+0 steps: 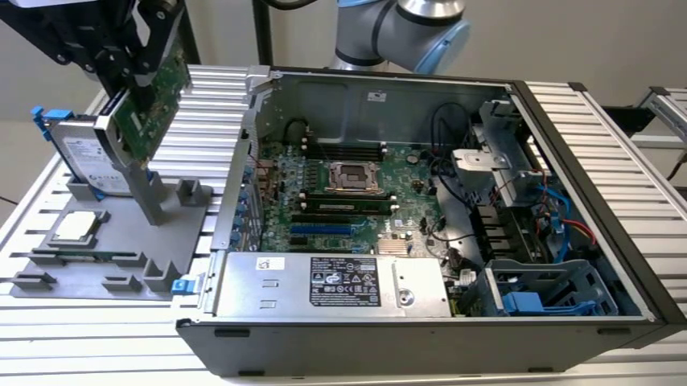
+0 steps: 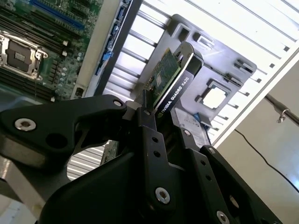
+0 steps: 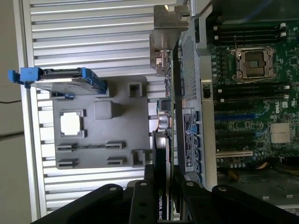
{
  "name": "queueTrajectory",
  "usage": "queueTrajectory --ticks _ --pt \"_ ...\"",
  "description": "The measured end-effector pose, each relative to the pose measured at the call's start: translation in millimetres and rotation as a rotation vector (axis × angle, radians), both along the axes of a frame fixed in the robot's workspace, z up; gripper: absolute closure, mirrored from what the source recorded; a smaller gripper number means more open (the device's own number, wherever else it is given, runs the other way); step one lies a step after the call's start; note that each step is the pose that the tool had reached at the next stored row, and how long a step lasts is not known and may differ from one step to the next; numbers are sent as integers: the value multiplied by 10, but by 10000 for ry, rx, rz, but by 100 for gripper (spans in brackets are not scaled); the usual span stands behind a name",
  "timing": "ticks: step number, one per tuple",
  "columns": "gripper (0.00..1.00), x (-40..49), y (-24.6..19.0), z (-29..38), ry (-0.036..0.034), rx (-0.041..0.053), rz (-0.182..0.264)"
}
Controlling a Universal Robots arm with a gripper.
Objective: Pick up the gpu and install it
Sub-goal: 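Pick up the gpu and move the gpu toward the slot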
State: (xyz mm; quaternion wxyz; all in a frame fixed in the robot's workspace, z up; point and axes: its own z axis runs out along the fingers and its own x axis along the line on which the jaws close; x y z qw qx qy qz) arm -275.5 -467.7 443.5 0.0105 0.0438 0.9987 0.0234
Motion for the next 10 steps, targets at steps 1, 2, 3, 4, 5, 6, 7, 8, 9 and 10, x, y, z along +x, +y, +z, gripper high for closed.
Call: queueTrajectory --ticks 1,2,3,4,5,6,7,8,9,10 --pt "100 11 0 0 -1 1 0" --pt "100 22 0 -1 -1 1 0" --pt "100 33 0 0 -1 0 0" --pt "100 44 0 0 -1 0 0" --pt "100 55 0 -1 -1 1 0" --pt "100 65 0 -1 -1 1 0" --pt "100 76 0 0 -1 0 0" --pt "100 86 0 0 -1 0 0" --pt "100 95 0 -1 -1 1 0" --pt "100 105 0 -1 -1 1 0"
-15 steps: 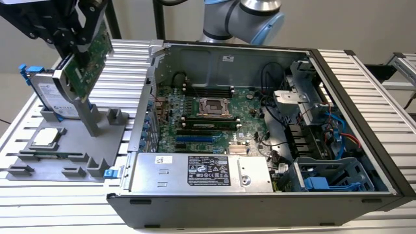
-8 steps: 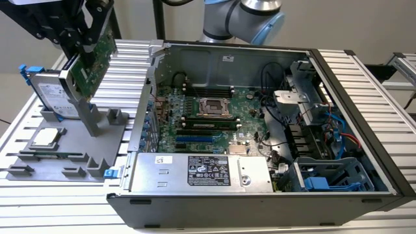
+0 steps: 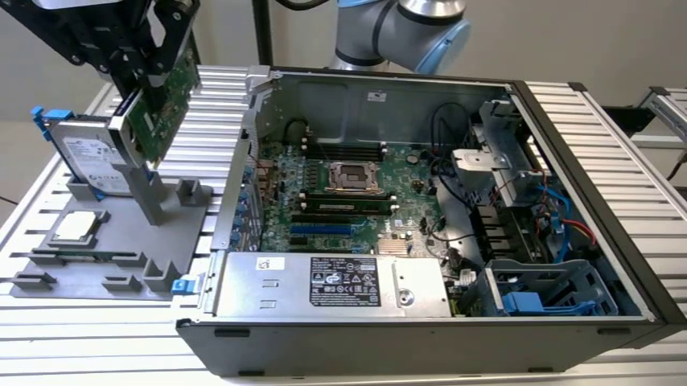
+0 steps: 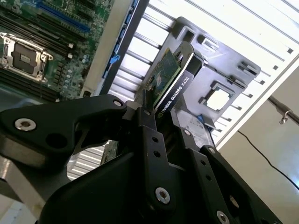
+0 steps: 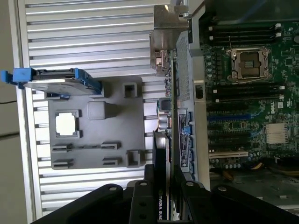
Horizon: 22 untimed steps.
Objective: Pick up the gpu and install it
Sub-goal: 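Pick up the gpu and move the gpu toward the slot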
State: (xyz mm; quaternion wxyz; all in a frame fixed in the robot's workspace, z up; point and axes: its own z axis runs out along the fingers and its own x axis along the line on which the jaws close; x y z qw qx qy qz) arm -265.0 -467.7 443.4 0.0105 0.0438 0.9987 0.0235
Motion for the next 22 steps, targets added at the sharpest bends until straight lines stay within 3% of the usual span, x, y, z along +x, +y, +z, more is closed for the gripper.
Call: queueTrajectory --ticks 22 --pt "100 221 0 0 0 0 0"
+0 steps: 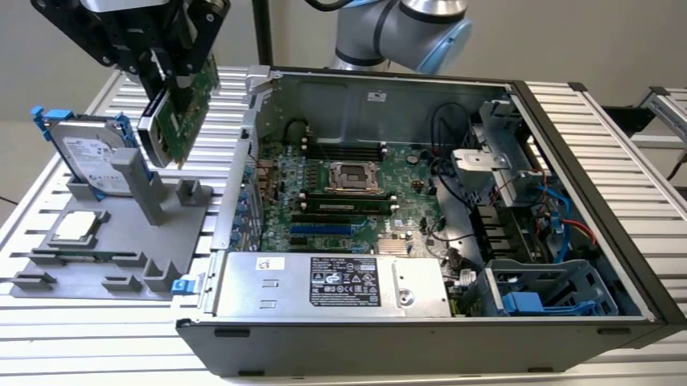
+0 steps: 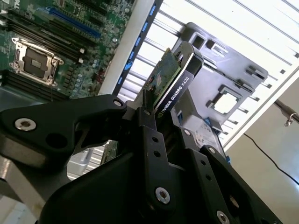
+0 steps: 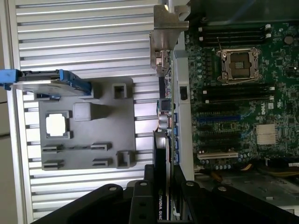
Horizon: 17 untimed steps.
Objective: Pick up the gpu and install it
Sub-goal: 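Pick up the gpu and move the gpu toward the slot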
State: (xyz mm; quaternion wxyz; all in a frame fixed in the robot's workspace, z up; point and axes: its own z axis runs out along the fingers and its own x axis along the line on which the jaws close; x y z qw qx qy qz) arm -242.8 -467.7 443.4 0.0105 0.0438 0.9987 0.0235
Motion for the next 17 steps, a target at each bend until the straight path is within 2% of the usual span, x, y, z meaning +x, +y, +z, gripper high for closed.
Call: queueTrajectory --ticks 17 --pt "100 181 0 0 1 0 0"
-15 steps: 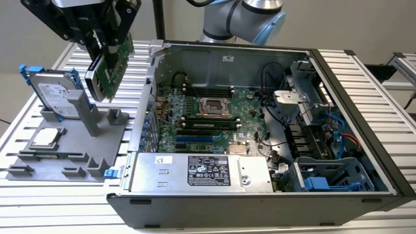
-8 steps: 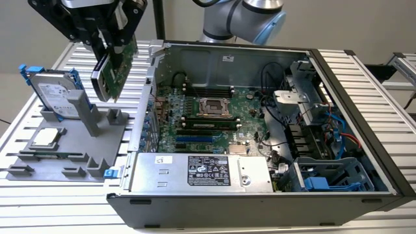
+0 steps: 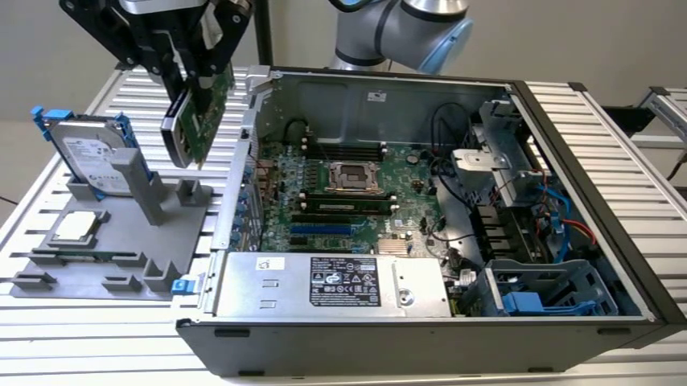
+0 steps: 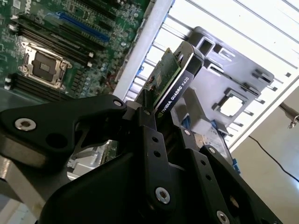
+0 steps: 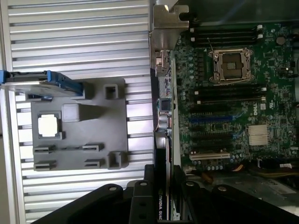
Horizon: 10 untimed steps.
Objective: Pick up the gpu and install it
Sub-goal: 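Pick up the gpu and move the gpu toward the slot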
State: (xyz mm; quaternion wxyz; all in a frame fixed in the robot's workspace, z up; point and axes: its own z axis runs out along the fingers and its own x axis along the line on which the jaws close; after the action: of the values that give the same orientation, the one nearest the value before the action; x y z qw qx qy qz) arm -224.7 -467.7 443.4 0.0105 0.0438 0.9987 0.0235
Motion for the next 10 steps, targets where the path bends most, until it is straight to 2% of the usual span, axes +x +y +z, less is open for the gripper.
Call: queueTrajectory --ticks 10 --pt "100 110 0 0 0 0 0"
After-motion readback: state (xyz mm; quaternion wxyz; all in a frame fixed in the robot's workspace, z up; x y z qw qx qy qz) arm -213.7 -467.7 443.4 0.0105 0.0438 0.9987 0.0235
